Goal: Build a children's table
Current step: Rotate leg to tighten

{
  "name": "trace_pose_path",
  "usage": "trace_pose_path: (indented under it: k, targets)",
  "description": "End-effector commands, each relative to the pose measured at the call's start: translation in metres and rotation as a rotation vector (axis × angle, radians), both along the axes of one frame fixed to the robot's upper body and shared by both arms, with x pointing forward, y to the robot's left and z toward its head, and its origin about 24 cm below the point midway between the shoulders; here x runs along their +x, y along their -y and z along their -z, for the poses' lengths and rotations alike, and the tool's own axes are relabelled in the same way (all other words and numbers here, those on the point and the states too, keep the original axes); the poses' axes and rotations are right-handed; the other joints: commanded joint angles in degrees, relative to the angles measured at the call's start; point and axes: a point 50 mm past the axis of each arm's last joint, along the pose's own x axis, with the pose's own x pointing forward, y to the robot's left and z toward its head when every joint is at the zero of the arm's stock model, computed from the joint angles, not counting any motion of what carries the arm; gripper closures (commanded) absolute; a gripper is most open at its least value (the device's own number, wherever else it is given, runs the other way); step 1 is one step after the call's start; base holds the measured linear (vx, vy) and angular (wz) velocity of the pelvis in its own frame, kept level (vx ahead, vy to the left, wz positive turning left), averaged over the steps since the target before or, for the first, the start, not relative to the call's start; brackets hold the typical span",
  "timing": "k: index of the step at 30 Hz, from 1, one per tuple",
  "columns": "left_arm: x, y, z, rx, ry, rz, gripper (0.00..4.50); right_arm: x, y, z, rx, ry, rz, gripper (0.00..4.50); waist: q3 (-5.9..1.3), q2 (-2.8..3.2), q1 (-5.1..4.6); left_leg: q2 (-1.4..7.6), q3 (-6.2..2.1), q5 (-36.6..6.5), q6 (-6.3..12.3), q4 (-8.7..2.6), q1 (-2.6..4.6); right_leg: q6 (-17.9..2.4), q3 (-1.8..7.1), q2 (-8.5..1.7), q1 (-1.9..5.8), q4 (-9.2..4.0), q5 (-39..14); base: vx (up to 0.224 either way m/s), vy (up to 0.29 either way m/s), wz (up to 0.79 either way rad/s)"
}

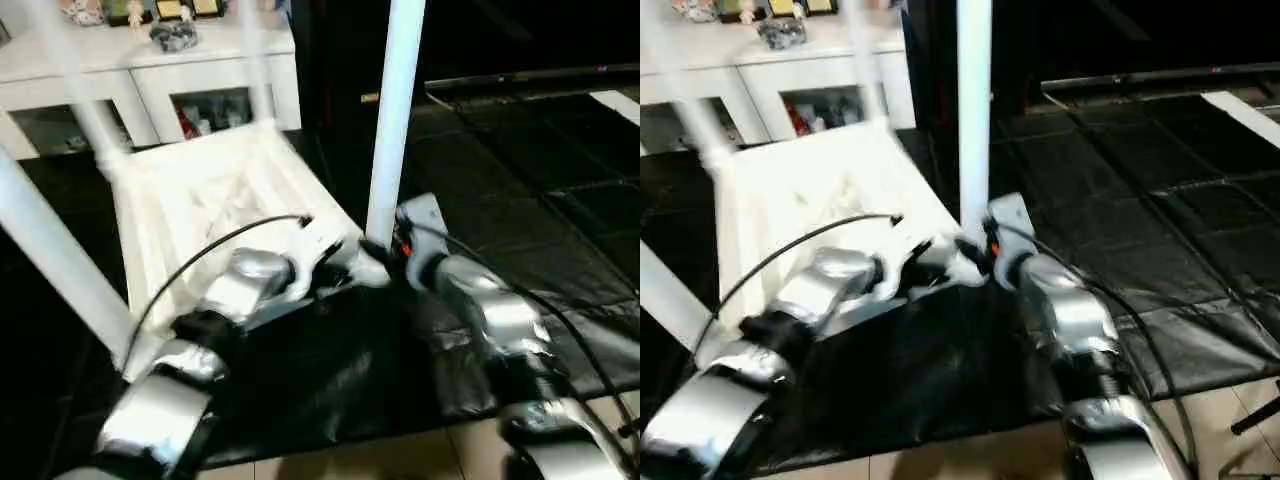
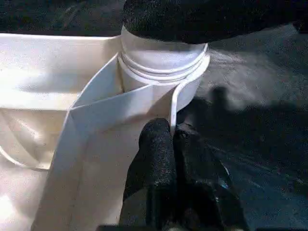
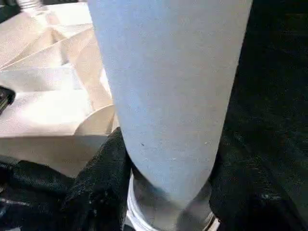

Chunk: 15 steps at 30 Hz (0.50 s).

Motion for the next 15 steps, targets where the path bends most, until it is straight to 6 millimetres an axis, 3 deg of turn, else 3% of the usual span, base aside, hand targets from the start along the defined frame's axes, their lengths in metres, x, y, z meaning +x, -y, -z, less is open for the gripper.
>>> trace_pose_path:
  k: [1,6,10,12,15]
  targets:
    - [0.001,0.031,-0.02,-0.075,0.066,0.059,4.5,-0.013,-0.047,0.012,0.085,-0.087,-0.146,2.0,-4.07,-0.88,0.61,-0.04,0.07,-6.04,5.27,-3.51,-0.86,-11.25,1.99,-2.41,3.81,-4.17,-13.6,0.0,0.0,0.0]
    - [0.0,0.02,-0.014,-0.04,0.058,0.07,4.5,-0.013,-0.042,0.012,0.084,-0.064,-0.126,1.56,-3.93,-0.26,0.46,0.12,0.1,-7.01,5.56,-3.67,-0.68,-12.91,1.98,-2.5,3.97,-4.07,-11.76,0.0,0.0,0.0]
    - [-0.001,0.01,-0.012,-0.034,0.051,0.089,4.5,-0.014,-0.035,0.011,0.093,-0.039,-0.127,1.22,-3.85,-0.28,0.32,0.11,0.11,-8.6,4.83,-3.79,-0.61,-12.63,2.03,-2.51,4.02,-4.28,-12.94,0.0,0.0,0.0]
    - [-0.004,0.004,-0.011,-0.033,0.052,0.13,4.5,-0.015,-0.027,0.008,0.107,-0.019,-0.145,1.03,-3.94,-0.57,0.5,0.25,0.05,-8.09,5.26,-3.85,-0.68,-12.74,2.12,-2.63,4.2,-4.12,-12.17,0.0,0.0,0.0]
    - [-0.006,-0.002,-0.011,-0.031,0.053,0.173,4.5,-0.018,-0.018,0.006,0.11,-0.004,-0.193,0.87,-4.01,-0.49,0.64,0.41,0.09,-6.44,6.06,-3.78,-0.64,-13.98,2.18,-2.58,4.14,-3.72,-9.08,0.0,0.0,0.0]
